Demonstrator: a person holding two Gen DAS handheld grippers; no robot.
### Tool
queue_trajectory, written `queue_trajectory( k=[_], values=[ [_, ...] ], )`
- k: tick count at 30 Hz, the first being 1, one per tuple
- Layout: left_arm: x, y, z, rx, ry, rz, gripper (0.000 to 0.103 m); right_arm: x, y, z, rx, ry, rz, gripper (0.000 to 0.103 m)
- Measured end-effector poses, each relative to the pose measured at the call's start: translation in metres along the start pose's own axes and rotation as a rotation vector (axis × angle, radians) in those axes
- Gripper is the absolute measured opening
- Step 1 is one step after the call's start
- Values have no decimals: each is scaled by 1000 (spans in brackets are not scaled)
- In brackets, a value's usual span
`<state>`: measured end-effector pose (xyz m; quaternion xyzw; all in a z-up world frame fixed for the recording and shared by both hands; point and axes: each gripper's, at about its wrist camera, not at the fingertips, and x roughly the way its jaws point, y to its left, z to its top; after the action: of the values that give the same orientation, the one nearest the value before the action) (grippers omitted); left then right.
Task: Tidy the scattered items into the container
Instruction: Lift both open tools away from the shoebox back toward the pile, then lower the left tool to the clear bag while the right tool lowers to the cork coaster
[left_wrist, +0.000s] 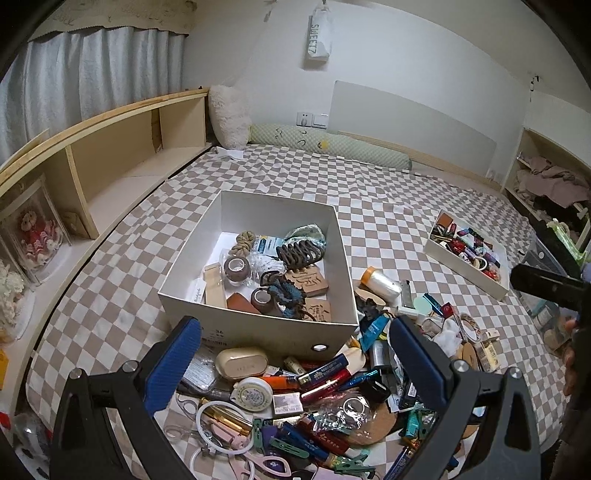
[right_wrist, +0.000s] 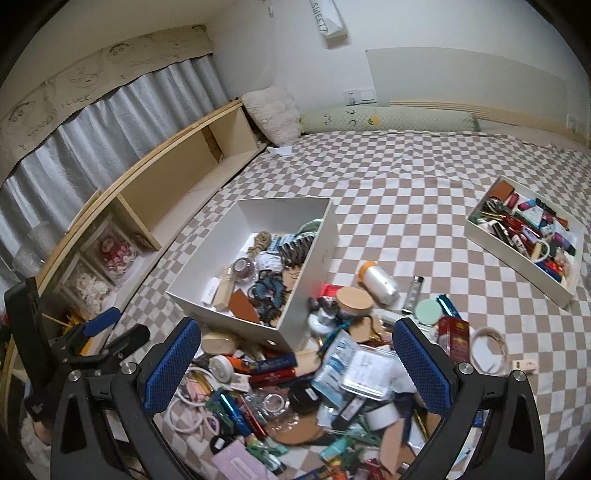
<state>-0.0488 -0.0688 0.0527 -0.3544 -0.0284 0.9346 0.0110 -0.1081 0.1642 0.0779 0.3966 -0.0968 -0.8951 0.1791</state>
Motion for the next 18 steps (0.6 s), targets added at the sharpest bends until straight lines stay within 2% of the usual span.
queue_trajectory(
  k=[13,18],
  values=[
    [5,-15,-7,20,3,31,102,-18,-37,-19,6,-13,-48,103],
    [7,-19,-10,25,2,12,102,-23,-52,-24,22,-15,-59,103]
  ],
)
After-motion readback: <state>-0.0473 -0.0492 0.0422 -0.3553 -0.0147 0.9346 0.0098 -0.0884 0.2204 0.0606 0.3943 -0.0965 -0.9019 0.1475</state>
